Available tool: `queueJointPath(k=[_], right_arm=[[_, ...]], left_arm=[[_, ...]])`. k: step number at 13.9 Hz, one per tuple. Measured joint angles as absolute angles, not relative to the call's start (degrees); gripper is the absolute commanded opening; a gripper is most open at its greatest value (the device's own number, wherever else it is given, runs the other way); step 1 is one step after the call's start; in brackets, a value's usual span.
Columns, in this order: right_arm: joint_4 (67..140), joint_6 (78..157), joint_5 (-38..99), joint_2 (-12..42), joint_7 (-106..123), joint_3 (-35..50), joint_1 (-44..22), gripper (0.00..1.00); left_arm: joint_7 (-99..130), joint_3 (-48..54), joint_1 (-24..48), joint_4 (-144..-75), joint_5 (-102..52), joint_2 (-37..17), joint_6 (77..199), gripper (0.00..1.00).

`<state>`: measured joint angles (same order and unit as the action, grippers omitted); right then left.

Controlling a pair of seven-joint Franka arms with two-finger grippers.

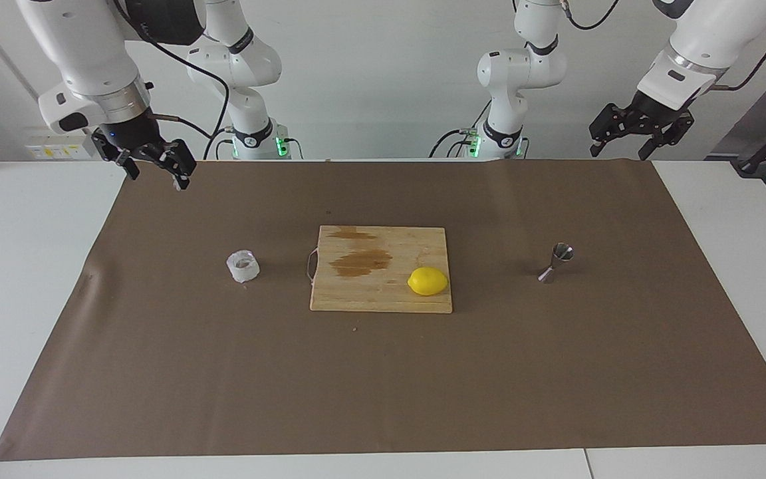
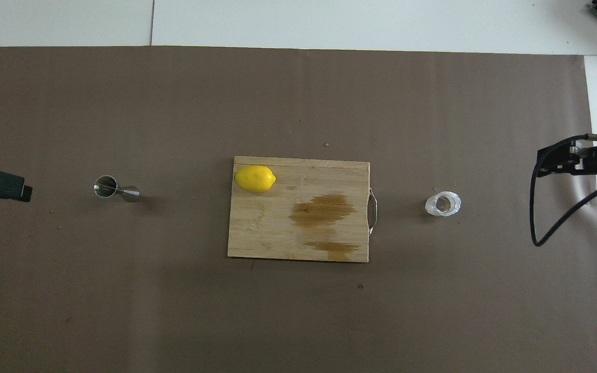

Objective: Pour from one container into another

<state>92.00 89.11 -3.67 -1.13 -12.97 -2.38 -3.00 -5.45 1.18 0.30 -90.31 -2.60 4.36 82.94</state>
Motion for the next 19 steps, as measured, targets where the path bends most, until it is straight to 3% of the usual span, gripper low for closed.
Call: queueJointPath(k=[19], right_arm=[[92.0, 89.1, -3.7, -1.1, -13.0, -2.4, -3.0, 1.0]], left_arm=[[-5.4, 0.8, 0.7, -90.5, -2.6, 4.4, 82.2, 1.0]])
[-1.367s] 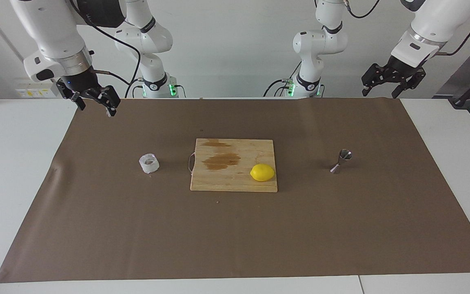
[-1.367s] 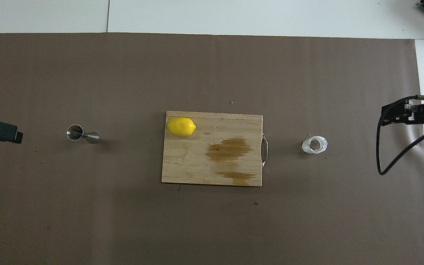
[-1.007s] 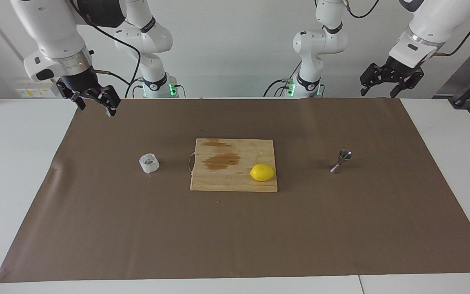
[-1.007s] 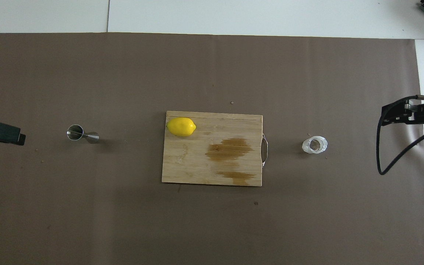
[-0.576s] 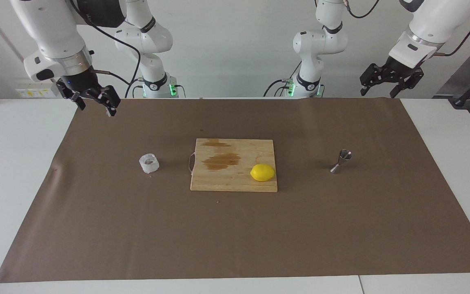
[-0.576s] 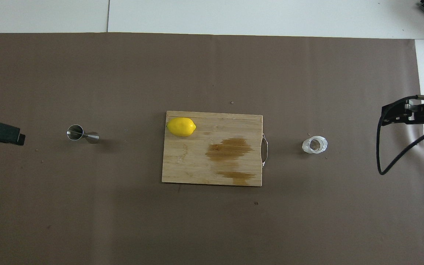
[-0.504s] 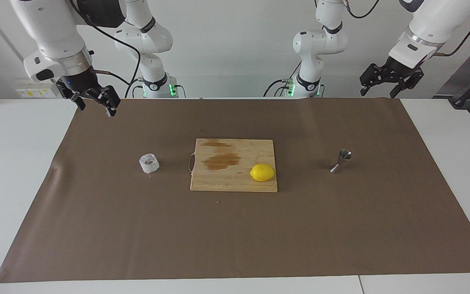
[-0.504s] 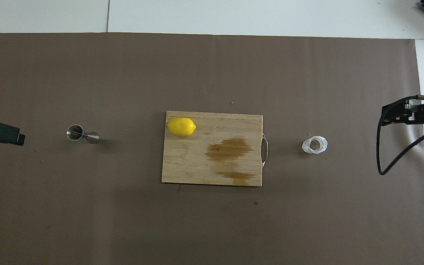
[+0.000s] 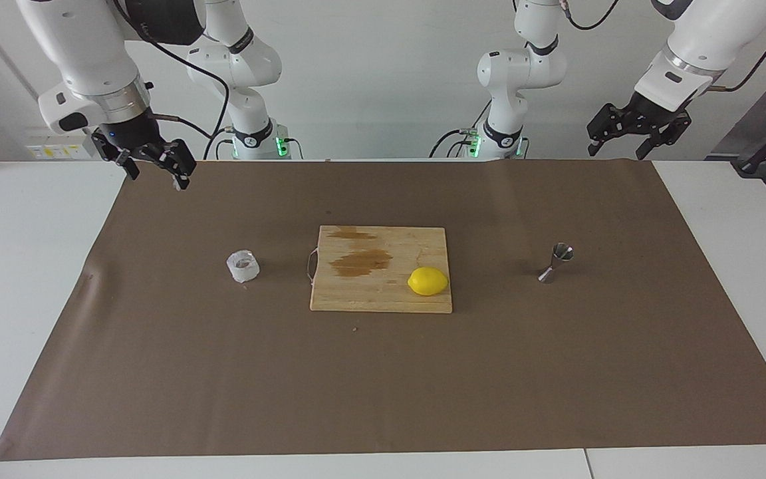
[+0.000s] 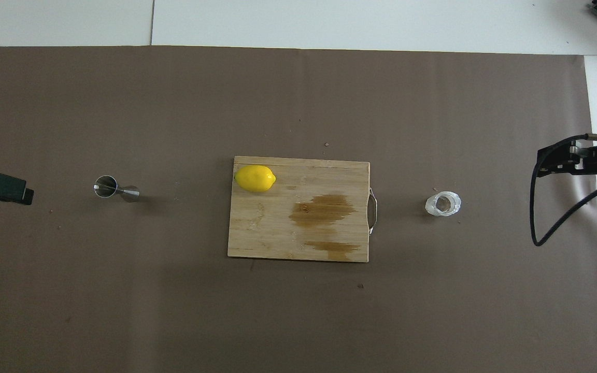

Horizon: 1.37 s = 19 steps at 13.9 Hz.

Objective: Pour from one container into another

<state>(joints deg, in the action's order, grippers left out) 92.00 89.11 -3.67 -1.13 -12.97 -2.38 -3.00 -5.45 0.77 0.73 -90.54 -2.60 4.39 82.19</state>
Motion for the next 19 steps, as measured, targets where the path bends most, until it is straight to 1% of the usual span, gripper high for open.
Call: queueJointPath(k=[4, 8, 11, 14, 19], right_arm=[[92.0, 89.1, -3.7, -1.1, -13.0, -2.4, -3.0, 1.0], [92.0, 89.1, -3.7, -1.1, -13.0, -2.4, -3.0, 1.0], [92.0, 89.1, -3.7, -1.1, -13.0, -2.4, -3.0, 1.0], [92.0, 89.1, -3.7, -1.1, -13.0, -2.4, -3.0, 1.0], [92.0, 89.1, -3.7, -1.1, -13.0, -2.4, -3.0, 1.0]], left_arm=[[-2.4, 0.7, 0.7, -95.4, -3.0, 5.8, 85.2, 1.0], [5.1, 0.7, 0.7, -97.5, -6.9, 5.5, 84.8, 1.0], [13.0, 0.8, 0.7, -97.3, -11.0, 1.5, 82.8, 1.0], [24.4, 0.6, 0.4, -94.0, -18.9, -4.1, 78.3, 1.0], [40.2, 0.1, -2.5, -94.1, -30.6, -8.5, 76.6, 1.0]])
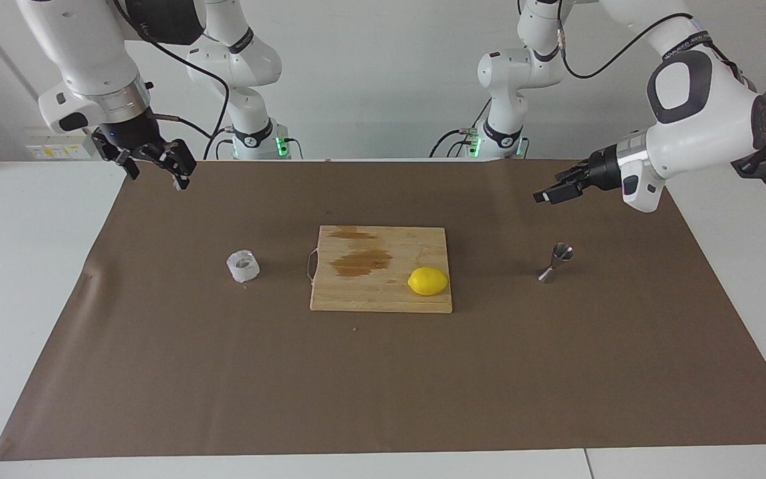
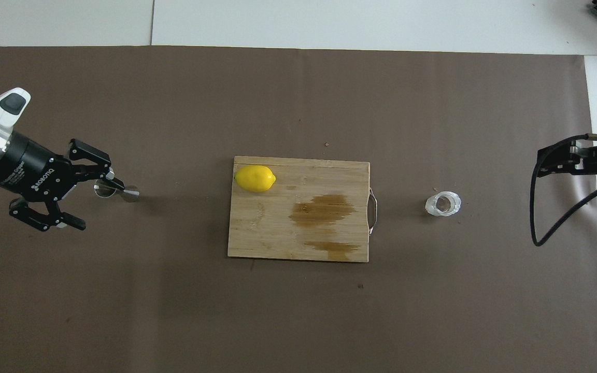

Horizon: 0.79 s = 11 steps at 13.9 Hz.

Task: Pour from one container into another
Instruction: 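Move the left gripper toward the small metal cup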

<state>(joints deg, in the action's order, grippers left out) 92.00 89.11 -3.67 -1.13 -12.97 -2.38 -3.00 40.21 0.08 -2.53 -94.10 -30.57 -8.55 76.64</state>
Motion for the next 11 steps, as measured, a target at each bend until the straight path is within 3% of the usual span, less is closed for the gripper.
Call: queueJointPath(k=[7, 11], right_arm=[[92.0, 89.1, -3.7, -1.1, -13.0, -2.4, -3.0, 1.0], [92.0, 89.1, -3.7, -1.1, -13.0, -2.4, -3.0, 1.0]], left_arm=[[45.5, 1.1, -7.7, -94.8, -33.7, -16.7, 74.3, 1.0], [45.5, 10.3, -16.7, -93.1, -34.9, -22.4, 71.8, 1.0]])
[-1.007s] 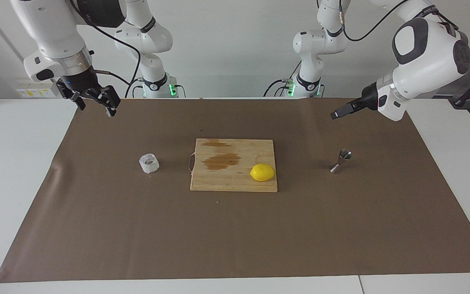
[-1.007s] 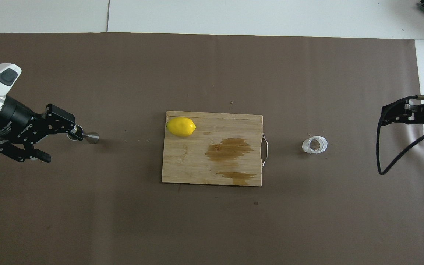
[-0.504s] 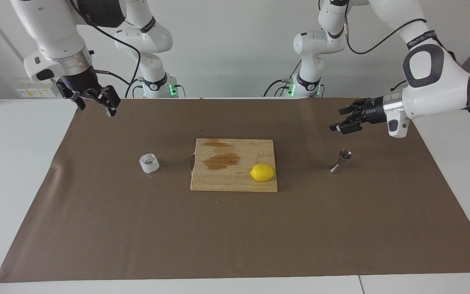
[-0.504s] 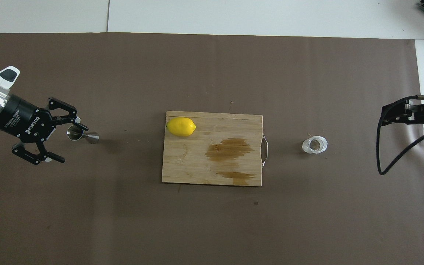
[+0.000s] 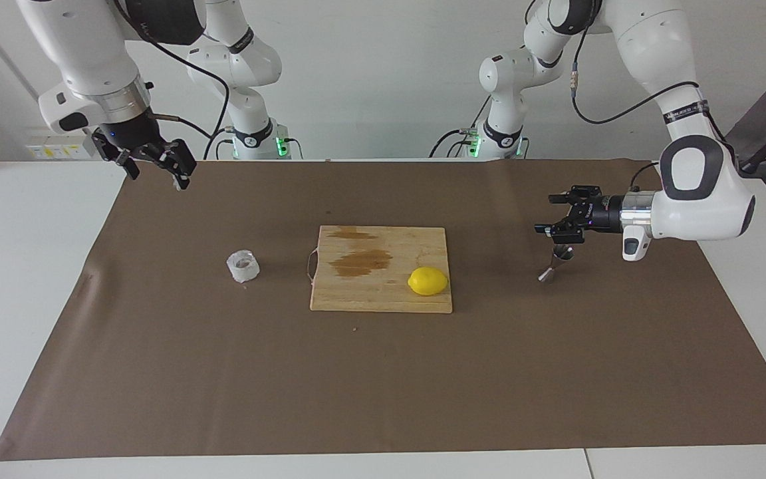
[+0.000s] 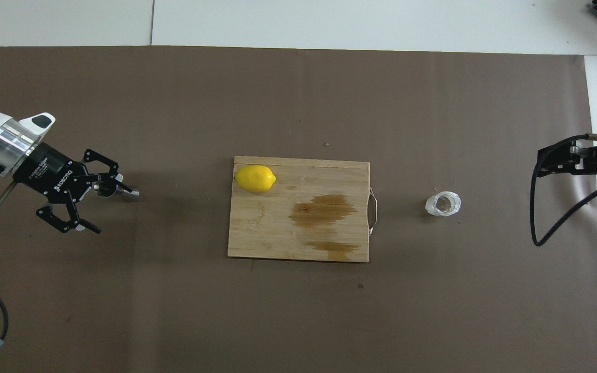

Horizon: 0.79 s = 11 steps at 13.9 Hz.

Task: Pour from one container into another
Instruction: 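Move the left gripper toward the small metal cup, then lower the left gripper around the metal cup and close it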

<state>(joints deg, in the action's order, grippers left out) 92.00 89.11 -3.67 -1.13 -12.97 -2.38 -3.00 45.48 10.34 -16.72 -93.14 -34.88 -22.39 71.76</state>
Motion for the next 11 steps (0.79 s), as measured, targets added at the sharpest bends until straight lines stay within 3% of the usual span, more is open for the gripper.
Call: queueJointPath(k=[7, 11], right_arm=[[92.0, 89.1, -3.7, -1.1, -13.0, -2.4, -3.0, 1.0], [92.0, 89.1, -3.7, -1.1, -13.0, -2.4, -3.0, 1.0]], left_arm=[[46.3, 18.8, -25.9, -88.6, -34.9, -28.3, 70.3, 1.0], [48.1, 20.7, -28.1, -86.8, -34.9, -30.1, 76.2, 1.0]])
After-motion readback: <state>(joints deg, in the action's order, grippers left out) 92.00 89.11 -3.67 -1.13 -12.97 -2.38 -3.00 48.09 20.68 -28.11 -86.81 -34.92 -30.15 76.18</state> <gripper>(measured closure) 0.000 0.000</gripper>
